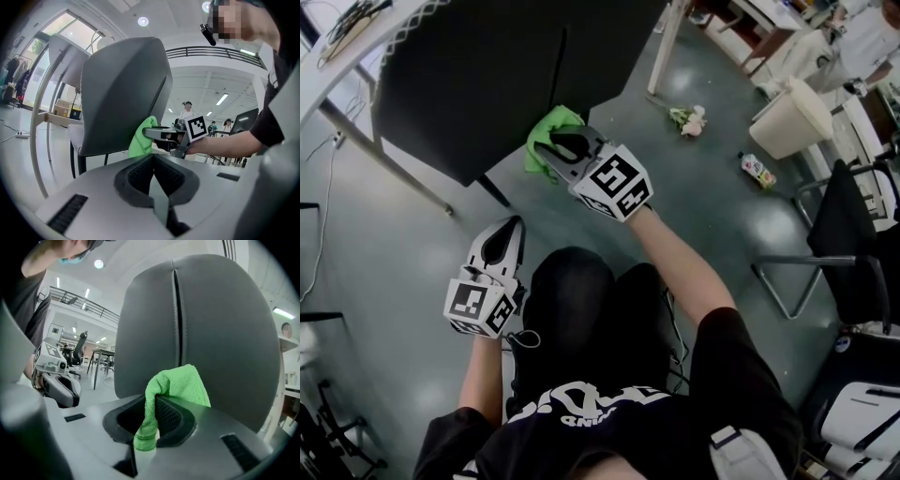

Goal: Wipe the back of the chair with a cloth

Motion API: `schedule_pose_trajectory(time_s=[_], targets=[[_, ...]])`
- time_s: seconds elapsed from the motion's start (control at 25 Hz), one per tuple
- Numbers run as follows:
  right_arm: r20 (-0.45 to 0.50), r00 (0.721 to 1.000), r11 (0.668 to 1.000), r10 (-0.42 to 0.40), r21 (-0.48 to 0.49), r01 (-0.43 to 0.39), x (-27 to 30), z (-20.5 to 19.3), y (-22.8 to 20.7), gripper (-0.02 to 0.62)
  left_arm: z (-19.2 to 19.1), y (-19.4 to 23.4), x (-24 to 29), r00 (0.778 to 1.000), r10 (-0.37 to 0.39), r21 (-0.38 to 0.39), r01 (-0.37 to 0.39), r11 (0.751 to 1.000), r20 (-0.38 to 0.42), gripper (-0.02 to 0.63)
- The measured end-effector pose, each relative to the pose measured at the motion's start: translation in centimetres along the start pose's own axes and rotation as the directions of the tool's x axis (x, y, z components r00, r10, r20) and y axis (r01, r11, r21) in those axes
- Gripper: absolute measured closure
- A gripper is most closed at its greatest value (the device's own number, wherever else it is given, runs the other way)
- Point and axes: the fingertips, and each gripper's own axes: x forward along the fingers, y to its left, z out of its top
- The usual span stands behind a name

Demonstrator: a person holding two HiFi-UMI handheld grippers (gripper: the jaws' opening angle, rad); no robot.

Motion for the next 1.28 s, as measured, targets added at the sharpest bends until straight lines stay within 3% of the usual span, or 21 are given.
schedule_pose_trajectory(time_s=[0.48,0.6,0.96,1.28], targets=[[0.063,0.98,0.982,0.189,-0.036,-0.187,2.8,3.5,8.3,0.548,0.1,0.3,-0.9,1.0,0.018,-0.009,-0.018,1.0,0.006,0.606],[0.061,0.979,0.981,0.193,-0.039,-0.19,2.8,3.5,8.5,0.548,0.1,0.2,-0.9,1.0,0.016,-0.007,-0.016,1.0,0.008,0.606],[0.008,0.999,0.997,-0.046,0.07,0.045,-1.8,-0.3,-0.6,0.548,0.1,-0.6,-0.6,1.0,-0.009,-0.002,0.009,1.0,0.004,0.606],[-0.044,0.956,0.942,-0.289,0.164,0.293,-10.7,-4.9,-9.0,0.548,0.3,-1.6,0.8,0.999,-0.046,0.02,0.046,0.999,-0.006,0.606]])
